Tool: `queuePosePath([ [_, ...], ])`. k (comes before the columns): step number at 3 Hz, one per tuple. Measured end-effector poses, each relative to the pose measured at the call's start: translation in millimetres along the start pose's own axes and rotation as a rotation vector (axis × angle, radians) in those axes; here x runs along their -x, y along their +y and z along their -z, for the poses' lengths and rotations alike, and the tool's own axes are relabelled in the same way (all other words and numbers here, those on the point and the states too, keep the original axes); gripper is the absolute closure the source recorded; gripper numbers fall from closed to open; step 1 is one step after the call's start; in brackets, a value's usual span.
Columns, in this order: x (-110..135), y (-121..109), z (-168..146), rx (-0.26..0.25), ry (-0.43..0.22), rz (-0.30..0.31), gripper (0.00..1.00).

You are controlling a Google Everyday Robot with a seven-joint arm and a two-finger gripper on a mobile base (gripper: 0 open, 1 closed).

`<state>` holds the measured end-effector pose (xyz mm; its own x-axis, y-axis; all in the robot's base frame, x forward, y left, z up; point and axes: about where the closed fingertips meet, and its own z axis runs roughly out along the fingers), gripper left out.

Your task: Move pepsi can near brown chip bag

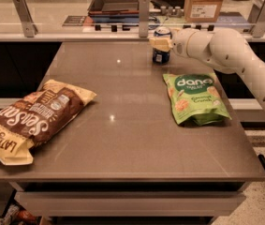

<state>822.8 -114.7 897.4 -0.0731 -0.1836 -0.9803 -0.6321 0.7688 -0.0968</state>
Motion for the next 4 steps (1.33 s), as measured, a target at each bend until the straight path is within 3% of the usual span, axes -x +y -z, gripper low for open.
queuePosePath([
  [1, -0.2, 2.0, -2.0, 0.004, 0.000, 0.000, 1.00],
  [2, 8.0, 12.6, 4.9, 0.054, 0.006, 0.002, 1.00],
  [4, 39.0, 59.4, 45.6, 0.142, 0.021, 0.072, 1.00],
])
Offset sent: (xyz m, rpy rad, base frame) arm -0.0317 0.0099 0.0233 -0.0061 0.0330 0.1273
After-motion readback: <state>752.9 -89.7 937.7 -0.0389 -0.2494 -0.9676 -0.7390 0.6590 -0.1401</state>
